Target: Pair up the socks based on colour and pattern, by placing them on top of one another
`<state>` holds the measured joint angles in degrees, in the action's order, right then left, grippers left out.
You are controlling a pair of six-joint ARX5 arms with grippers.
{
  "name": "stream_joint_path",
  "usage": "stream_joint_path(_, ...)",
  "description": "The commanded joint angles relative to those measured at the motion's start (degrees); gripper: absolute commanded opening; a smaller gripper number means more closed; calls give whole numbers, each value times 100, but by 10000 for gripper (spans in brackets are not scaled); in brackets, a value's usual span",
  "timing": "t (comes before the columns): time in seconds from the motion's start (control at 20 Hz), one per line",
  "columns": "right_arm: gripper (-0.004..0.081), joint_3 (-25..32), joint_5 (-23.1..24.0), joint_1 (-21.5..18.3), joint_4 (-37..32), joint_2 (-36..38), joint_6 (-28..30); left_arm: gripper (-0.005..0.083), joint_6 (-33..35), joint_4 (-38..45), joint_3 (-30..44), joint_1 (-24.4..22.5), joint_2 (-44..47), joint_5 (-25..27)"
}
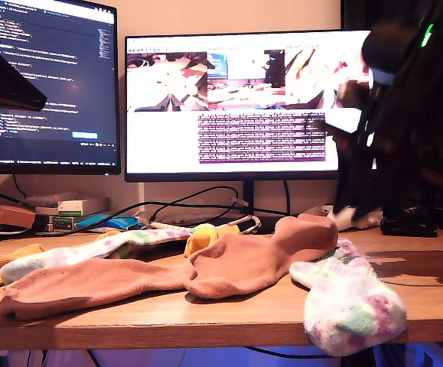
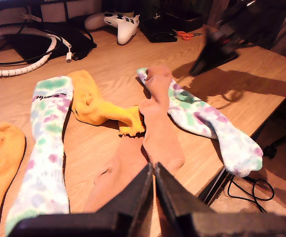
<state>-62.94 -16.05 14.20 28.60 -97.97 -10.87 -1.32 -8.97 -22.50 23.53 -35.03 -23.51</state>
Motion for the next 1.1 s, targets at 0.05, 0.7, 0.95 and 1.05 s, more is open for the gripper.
stream_joint_path(0.05,200,-61,-48,-72,-9,-337,39,-22,26,35,-24,13,-24,0)
stream_joint_path(0.7,-11,-61,-203,-118,-114,-726,501,-22,24,28,-24,13,-24,111)
stream_joint_path(0.95,-11,-61,369,-280,90,-726,828,-22,26,33,-24,11,-24,155)
stream_joint_path(1.05,-11,-70,472,-437,42,-726,911,-22,26,33,-24,11,-24,155)
